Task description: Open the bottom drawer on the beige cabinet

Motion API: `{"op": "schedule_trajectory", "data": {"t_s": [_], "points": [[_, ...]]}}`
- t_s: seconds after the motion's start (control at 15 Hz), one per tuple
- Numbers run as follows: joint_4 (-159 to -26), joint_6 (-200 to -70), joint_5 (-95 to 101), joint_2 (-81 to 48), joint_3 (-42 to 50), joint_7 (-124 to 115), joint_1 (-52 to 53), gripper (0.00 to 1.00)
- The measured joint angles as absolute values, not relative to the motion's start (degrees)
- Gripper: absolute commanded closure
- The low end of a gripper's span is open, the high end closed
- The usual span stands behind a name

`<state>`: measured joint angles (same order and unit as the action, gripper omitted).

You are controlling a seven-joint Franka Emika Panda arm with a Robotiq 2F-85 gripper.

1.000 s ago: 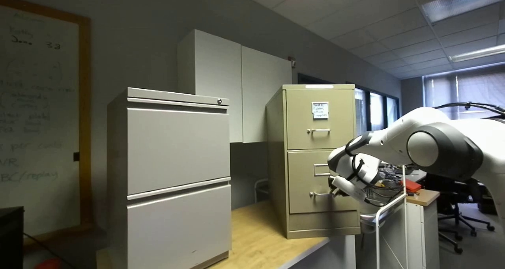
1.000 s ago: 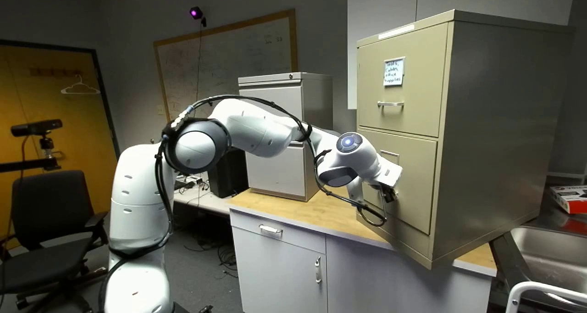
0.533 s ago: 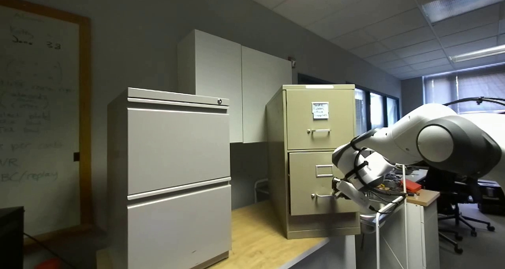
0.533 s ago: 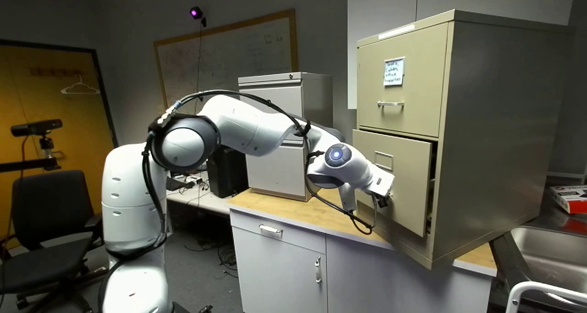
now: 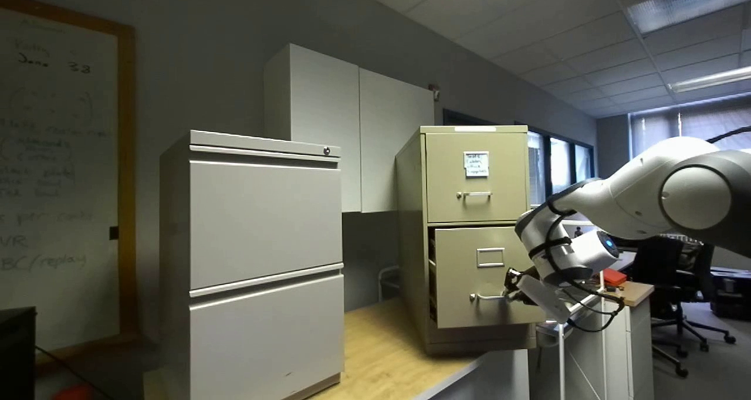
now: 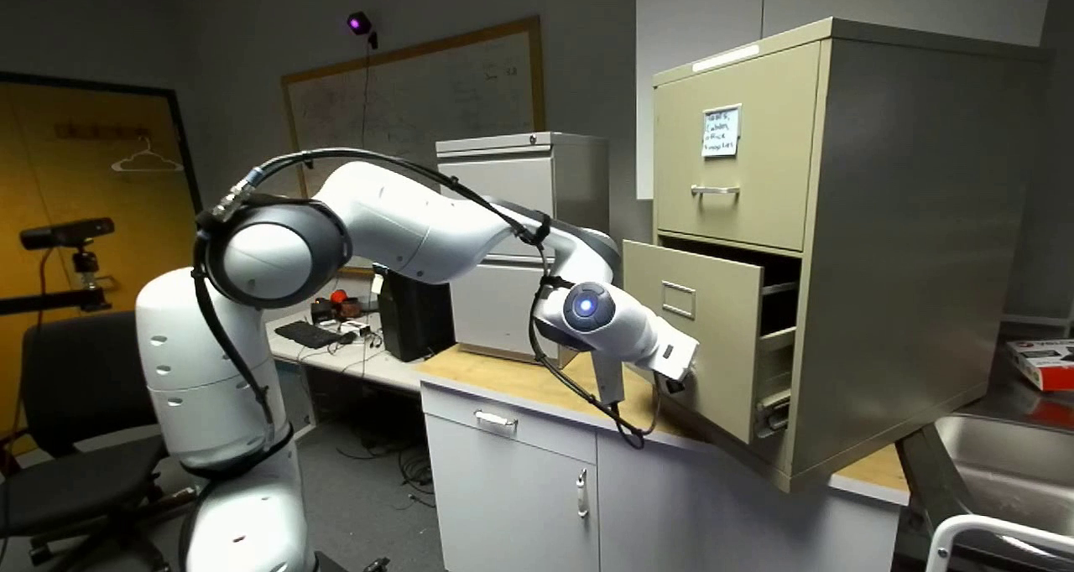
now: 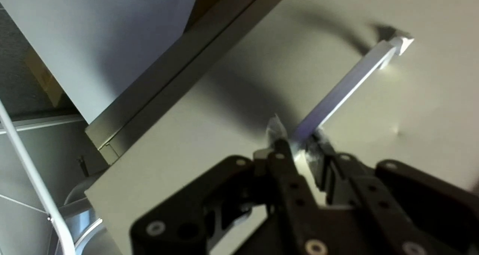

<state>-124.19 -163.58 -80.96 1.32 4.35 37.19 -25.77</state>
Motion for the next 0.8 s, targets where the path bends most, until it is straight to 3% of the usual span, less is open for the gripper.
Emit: {"op": "schedule_trajectory", "data": {"t_s": [0.8], "points": [[-143.0, -150.59, -87.57, 18.74, 9.27, 42.57, -26.98, 0.92]]}}
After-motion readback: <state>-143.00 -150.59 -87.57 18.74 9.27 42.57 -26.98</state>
